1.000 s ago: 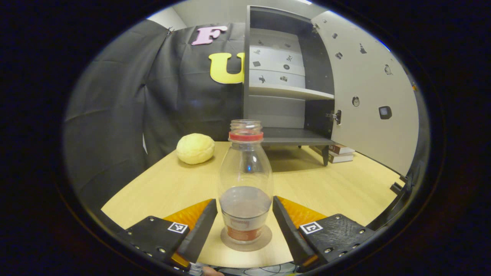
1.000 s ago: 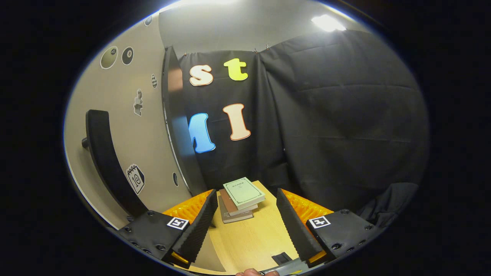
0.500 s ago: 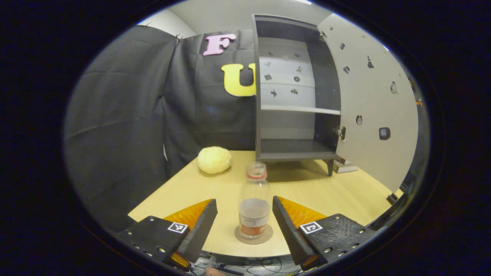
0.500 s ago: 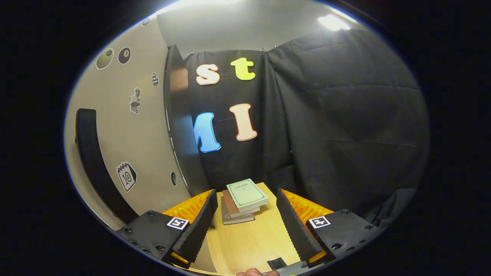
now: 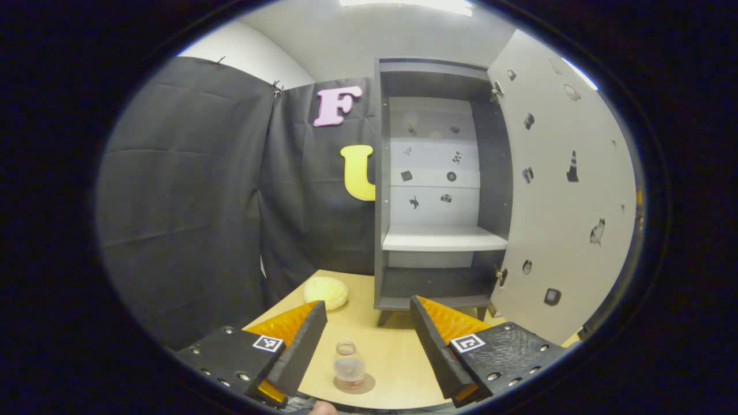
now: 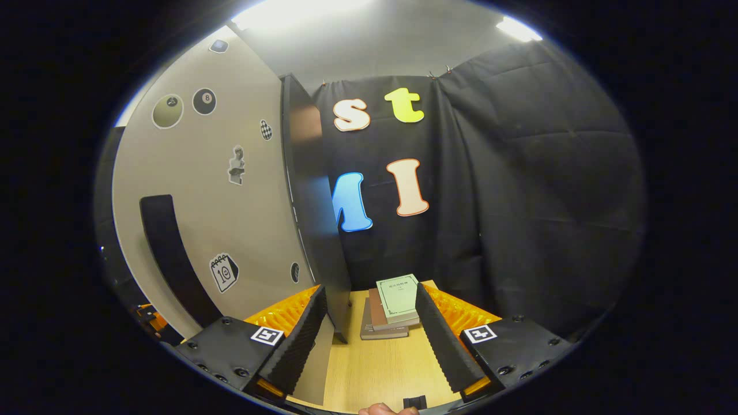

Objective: Open the cabinet door with the right hand, grasp the bottle in the cabinet with the left hand and place it on the coaster, then close the cabinet door with the right hand.

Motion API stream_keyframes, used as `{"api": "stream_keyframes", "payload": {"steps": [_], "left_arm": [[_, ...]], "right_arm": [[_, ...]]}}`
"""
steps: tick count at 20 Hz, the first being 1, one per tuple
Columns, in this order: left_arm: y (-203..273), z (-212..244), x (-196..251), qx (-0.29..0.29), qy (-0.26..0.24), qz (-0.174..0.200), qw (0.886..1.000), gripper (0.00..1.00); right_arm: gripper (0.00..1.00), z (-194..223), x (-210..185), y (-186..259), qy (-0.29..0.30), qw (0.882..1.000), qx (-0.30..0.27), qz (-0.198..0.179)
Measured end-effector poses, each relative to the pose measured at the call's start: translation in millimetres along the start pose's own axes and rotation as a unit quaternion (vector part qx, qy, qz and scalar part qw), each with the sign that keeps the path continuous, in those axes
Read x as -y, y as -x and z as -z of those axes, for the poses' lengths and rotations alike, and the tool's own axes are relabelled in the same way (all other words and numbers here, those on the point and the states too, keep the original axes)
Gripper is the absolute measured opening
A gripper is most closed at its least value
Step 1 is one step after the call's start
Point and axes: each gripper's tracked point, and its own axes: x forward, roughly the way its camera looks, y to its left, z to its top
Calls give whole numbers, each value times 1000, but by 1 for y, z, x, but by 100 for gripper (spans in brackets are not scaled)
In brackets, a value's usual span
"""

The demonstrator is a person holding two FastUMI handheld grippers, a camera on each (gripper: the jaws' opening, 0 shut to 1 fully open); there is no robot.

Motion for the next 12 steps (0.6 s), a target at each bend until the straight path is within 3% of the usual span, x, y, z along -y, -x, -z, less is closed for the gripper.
{"api": "stream_keyframes", "payload": {"steps": [6,12], "left_arm": [[33,-46,5,-5,0,-29,1000,87],[41,-69,7,-10,-10,-21,1000,87]], "right_arm": [[98,-8,-20,15,-20,997,-4,-73],[98,-4,-37,20,-5,997,-4,-78]]}}
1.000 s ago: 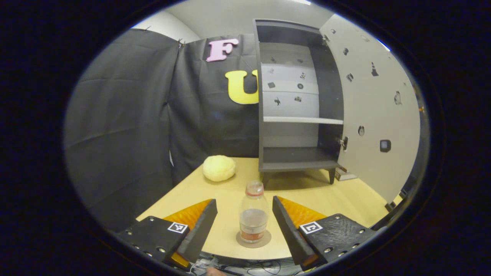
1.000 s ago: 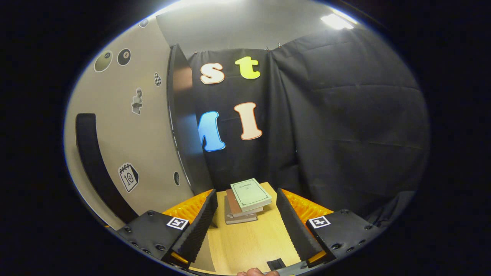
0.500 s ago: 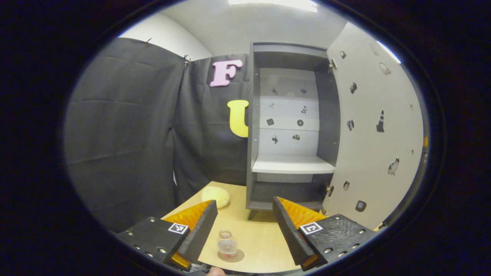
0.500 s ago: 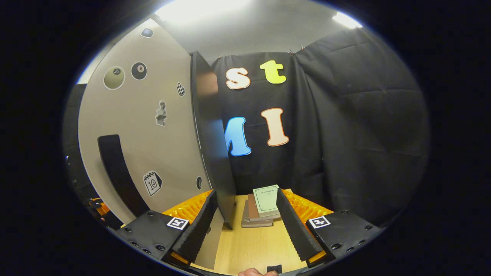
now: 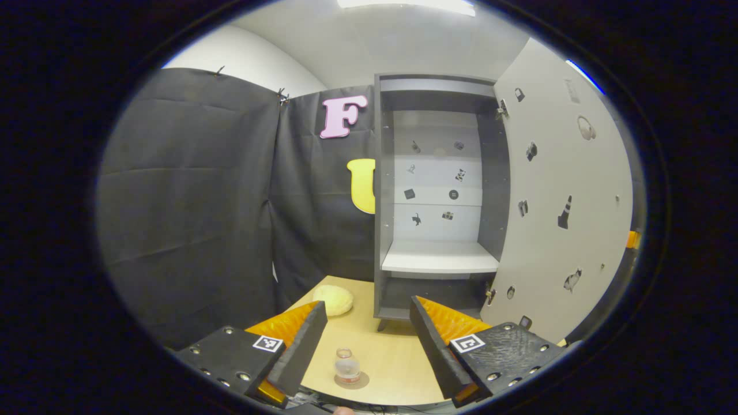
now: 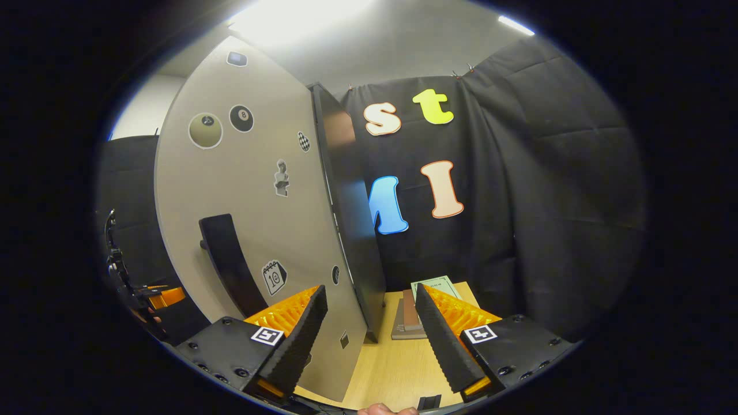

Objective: Open the cabinet door with the right hand, grasp the bottle in the cabinet with the left hand and place it on the coaster, then close the cabinet door with the right hand.

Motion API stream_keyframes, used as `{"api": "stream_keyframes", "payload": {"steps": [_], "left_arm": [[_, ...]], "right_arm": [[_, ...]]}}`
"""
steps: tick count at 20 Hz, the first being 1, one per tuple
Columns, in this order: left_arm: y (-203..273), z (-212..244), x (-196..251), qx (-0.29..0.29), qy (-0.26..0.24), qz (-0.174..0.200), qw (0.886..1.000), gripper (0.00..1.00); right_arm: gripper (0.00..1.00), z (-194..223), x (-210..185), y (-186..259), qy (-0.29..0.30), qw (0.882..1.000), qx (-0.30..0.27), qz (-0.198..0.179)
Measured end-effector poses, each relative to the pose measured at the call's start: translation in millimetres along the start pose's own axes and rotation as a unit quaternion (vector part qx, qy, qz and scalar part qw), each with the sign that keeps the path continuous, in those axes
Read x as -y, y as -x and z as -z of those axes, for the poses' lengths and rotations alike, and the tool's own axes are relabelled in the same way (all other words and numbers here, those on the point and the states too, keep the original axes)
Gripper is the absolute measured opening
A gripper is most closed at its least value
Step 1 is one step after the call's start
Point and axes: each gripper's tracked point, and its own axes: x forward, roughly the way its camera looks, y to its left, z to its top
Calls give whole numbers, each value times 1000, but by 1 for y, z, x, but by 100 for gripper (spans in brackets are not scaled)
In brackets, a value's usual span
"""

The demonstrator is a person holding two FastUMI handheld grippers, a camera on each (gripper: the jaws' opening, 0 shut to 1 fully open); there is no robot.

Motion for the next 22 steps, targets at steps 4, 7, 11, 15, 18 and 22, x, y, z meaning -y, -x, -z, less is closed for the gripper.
{"api": "stream_keyframes", "payload": {"steps": [4,7,11,15,18,22], "left_arm": [[-6,4,0,1,16,19,1000,87],[-15,8,-6,0,22,35,999,87],[-28,11,-24,-4,43,52,998,87],[-46,12,-49,-7,42,61,997,87],[-55,14,-66,-7,33,69,997,90],[-66,16,-96,-5,31,69,997,87]], "right_arm": [[98,6,-5,-2,6,1000,-11,15],[92,6,-23,-5,-11,1000,-12,14],[96,-9,-28,1,26,998,4,54],[96,-18,-48,8,10,997,23,78],[96,-9,-77,5,-16,997,21,73],[96,-2,-127,-6,-12,999,13,49]]}}
